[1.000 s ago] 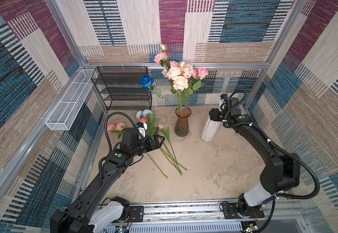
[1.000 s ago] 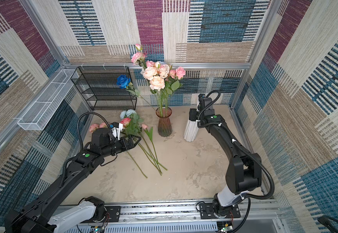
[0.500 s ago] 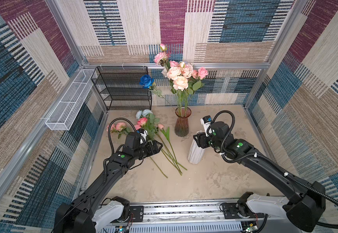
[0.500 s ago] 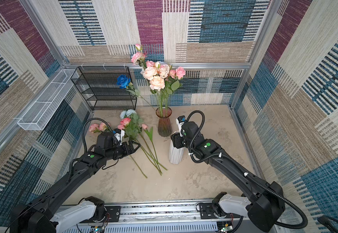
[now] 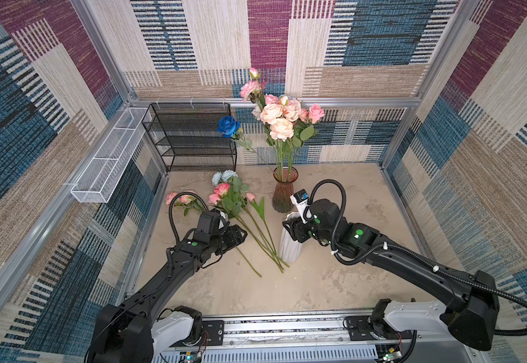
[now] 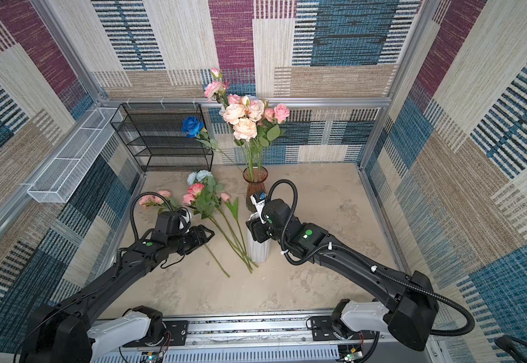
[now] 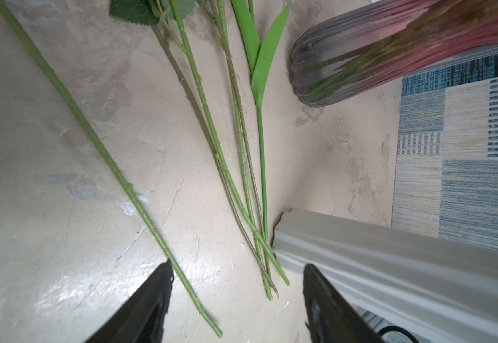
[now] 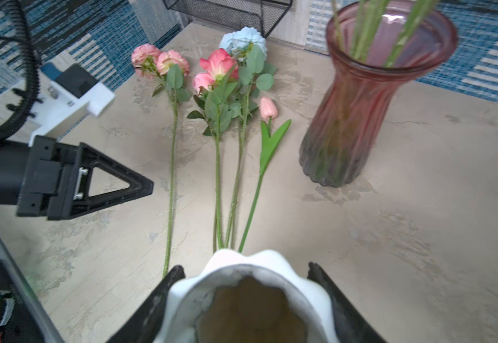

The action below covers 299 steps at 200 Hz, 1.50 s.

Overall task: Arrange flowers in a vase
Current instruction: Rotate the flowers at the center of the table, then place the vase at the center of the table.

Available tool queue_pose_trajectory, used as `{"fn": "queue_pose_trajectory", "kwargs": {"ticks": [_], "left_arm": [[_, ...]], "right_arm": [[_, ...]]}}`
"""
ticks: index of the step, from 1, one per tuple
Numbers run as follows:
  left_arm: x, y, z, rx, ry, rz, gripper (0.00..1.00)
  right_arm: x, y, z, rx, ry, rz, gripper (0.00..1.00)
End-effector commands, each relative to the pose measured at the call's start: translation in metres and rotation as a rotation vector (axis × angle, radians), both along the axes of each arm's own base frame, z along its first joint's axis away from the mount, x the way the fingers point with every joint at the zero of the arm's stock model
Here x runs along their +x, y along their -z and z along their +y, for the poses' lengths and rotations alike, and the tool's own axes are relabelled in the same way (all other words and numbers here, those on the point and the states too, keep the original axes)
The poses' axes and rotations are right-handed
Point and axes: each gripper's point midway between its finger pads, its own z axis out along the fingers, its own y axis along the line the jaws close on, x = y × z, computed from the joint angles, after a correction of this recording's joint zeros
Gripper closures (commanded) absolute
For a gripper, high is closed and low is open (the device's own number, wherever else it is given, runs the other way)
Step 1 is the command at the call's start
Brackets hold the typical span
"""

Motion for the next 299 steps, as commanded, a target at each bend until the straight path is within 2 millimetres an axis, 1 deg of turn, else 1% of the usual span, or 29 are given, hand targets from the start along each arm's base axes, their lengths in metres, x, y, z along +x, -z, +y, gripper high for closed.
{"fn": "queue_pose_trajectory", "kwargs": {"ticks": [1, 17, 29, 45, 74, 97, 130, 137, 141, 157, 165, 181, 195, 207, 218, 238, 244, 260, 285, 296, 299], "left_arm": [[0.003, -0.003, 0.003, -0.014, -0.02, -0.006, 0.3], [0.003, -0.005, 0.007, -0.014, -0.033, -0.009, 0.3], [0.003, -0.007, 0.011, -0.011, -0.041, -0.017, 0.3], [0.003, -0.009, 0.014, -0.01, -0.049, -0.021, 0.3], [0.002, -0.004, 0.018, -0.005, -0.061, -0.009, 0.31], [0.002, 0.004, 0.019, -0.015, -0.072, 0.007, 0.32], [0.005, 0.016, 0.019, -0.018, -0.08, 0.03, 0.35], [0.006, 0.019, 0.02, -0.016, -0.085, 0.036, 0.36], [0.007, 0.02, 0.02, -0.016, -0.088, 0.038, 0.36], [0.008, 0.028, 0.021, -0.012, -0.097, 0.056, 0.36], [0.01, 0.033, 0.023, -0.005, -0.111, 0.068, 0.36], [0.013, 0.038, 0.024, -0.009, -0.134, 0.072, 0.37], [0.018, 0.041, 0.028, -0.015, -0.169, 0.06, 0.38], [0.024, 0.042, 0.033, -0.017, -0.208, 0.042, 0.38], [0.029, 0.042, 0.04, -0.019, -0.249, 0.031, 0.39], [0.038, 0.047, 0.059, 0.033, -0.33, 0.015, 0.41], [0.041, 0.05, 0.064, 0.048, -0.349, 0.018, 0.43], [0.052, 0.061, 0.075, 0.072, -0.393, 0.027, 0.49], [0.076, 0.073, 0.076, 0.083, -0.409, 0.043, 0.57], [0.083, 0.08, 0.077, 0.098, -0.419, 0.059, 0.61], [0.086, 0.078, 0.078, 0.098, -0.423, 0.054, 0.61]], "right_arm": [[-0.019, -0.004, 0.033, 0.056, -0.116, 0.047, 0.53], [-0.025, -0.005, 0.047, 0.052, -0.154, 0.045, 0.53], [-0.025, -0.007, 0.051, 0.05, -0.153, 0.039, 0.53], [-0.019, -0.01, 0.045, 0.028, -0.116, 0.019, 0.53], [-0.009, -0.021, 0.028, -0.015, -0.039, -0.032, 0.53], [-0.003, -0.017, 0.022, -0.049, -0.005, -0.045, 0.53], [0.009, -0.005, 0.02, -0.043, -0.004, -0.028, 0.52], [0.01, -0.004, 0.022, -0.039, -0.01, -0.023, 0.49], [0.009, -0.003, 0.023, -0.038, -0.014, -0.019, 0.46], [0.008, -0.003, 0.025, -0.029, -0.024, -0.014, 0.26], [0.007, -0.006, 0.026, -0.019, -0.028, -0.015, 0.18], [0.006, -0.014, 0.025, 0.001, -0.03, -0.032, 0.07], [0.005, -0.026, 0.022, 0.02, -0.027, -0.057, 0.03], [0.004, -0.037, 0.019, 0.039, -0.024, -0.08, 0.02], [0.003, -0.052, 0.015, 0.064, -0.018, -0.108, 0.02], [-0.001, -0.076, 0.005, 0.108, 0.001, -0.153, 0.01], [-0.003, -0.082, 0.002, 0.119, 0.009, -0.166, 0.01], [-0.005, -0.092, -0.007, 0.134, 0.028, -0.191, 0.02], [-0.007, -0.103, -0.018, 0.151, 0.057, -0.218, 0.03], [-0.009, -0.105, -0.022, 0.155, 0.067, -0.222, 0.03], [-0.009, -0.105, -0.023, 0.156, 0.066, -0.221, 0.04]]}}
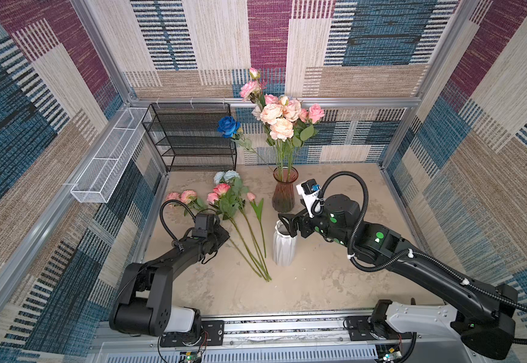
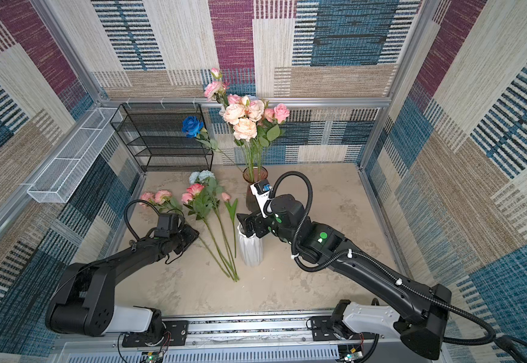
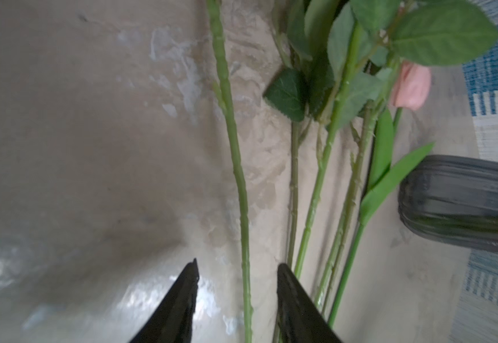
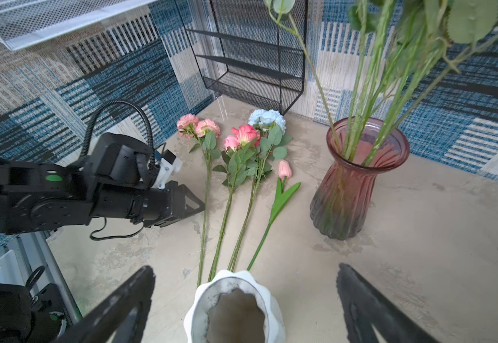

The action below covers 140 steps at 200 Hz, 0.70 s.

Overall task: Arrange flowers in a vase
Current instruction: Place the vase at the center of the table, then pick up the flower from the top-left of the table.

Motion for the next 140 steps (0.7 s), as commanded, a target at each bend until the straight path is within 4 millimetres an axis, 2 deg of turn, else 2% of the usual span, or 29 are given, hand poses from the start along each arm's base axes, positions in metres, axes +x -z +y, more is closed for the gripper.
{"fn": "queue_pose_trajectory", "kwargs": {"ticks": [1, 27, 50, 74, 79, 103, 140], "left_arm": [[0.026, -0.002, 0.006, 0.023, -0.048, -0.044, 0.62], [0.031, 0.005, 0.006, 0.036, -0.044, -0.032, 0.7], [0.025, 0.014, 0.007, 0.049, -0.029, -0.004, 0.85], [0.018, 0.006, 0.009, 0.061, -0.023, -0.022, 0.99], [0.016, 0.002, 0.011, 0.066, -0.023, -0.028, 1.0], [0.012, -0.031, 0.016, 0.103, -0.02, -0.093, 1.0], [-0.004, -0.108, 0.02, 0.126, 0.007, -0.235, 1.0]], "right_arm": [[0.001, -0.01, -0.008, 0.02, 0.034, -0.031, 0.04], [-0.003, -0.009, -0.016, 0.026, 0.052, -0.025, 0.04], [-0.005, -0.008, -0.023, 0.04, 0.067, -0.027, 0.04], [-0.004, -0.005, -0.023, 0.035, 0.075, -0.025, 0.03], [-0.003, -0.005, -0.023, 0.035, 0.076, -0.025, 0.03], [-0.002, -0.004, -0.02, 0.04, 0.07, -0.023, 0.02], [-0.009, -0.018, -0.008, 0.081, -0.008, -0.038, 0.01]]}}
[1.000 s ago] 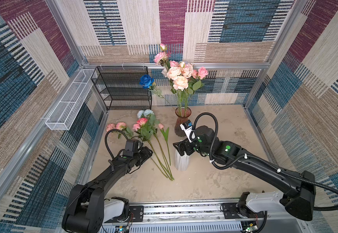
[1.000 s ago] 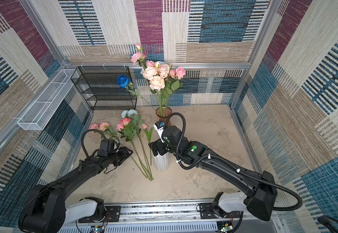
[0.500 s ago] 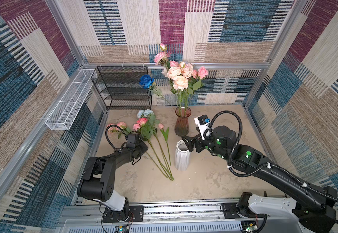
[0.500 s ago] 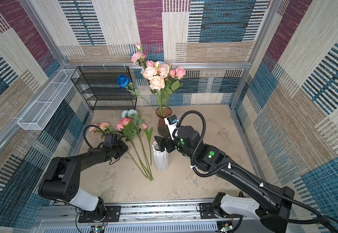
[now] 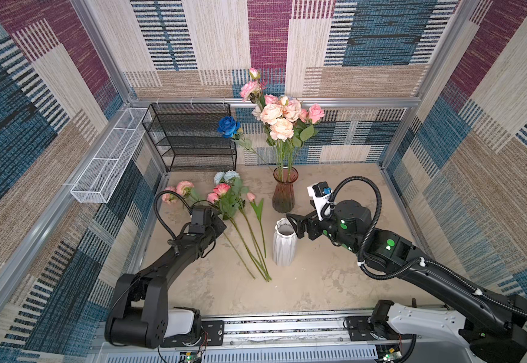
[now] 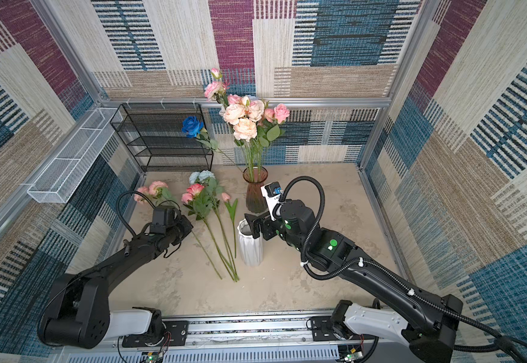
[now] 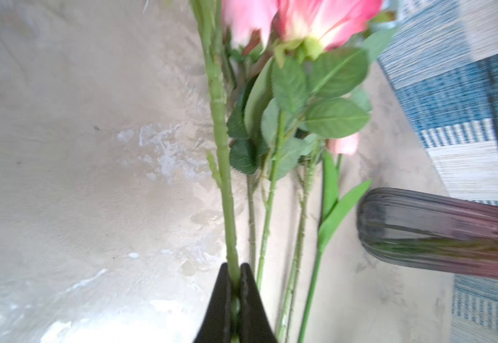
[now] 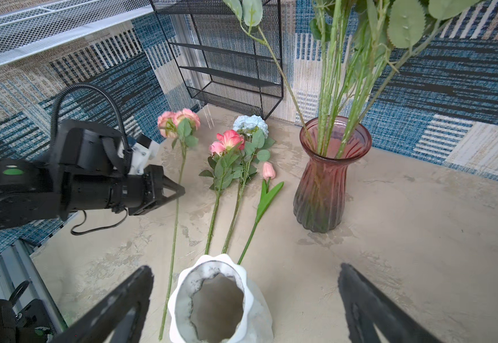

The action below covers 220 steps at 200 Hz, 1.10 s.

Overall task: Arrange flowers in a vase
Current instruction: Pick up the flower from the top-left of the table, then place the flower in the vase.

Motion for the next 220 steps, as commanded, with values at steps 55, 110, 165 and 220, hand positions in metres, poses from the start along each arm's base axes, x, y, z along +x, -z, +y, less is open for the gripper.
{"fn": "queue_pose_trajectory", "kwargs": {"ticks": [55, 110, 165, 220], "left_arm": [[-0.056, -0.191, -0.037, -0.029, 0.324, -0.406, 1.0], [-0.107, -0.292, -0.087, -0.141, 0.68, -0.738, 1.0], [-0.129, -0.323, -0.107, -0.252, 0.842, -0.882, 1.0], [-0.135, -0.33, -0.11, -0.293, 0.87, -0.915, 0.97]], "right_arm": [[-0.043, -0.054, 0.071, 0.169, -0.456, -0.038, 0.02], [-0.064, -0.064, 0.144, 0.242, -0.813, 0.086, 0.09], [-0.07, -0.067, 0.181, 0.252, -0.915, 0.106, 0.18], [-0.068, -0.066, 0.189, 0.27, -0.926, 0.121, 0.75]]}}
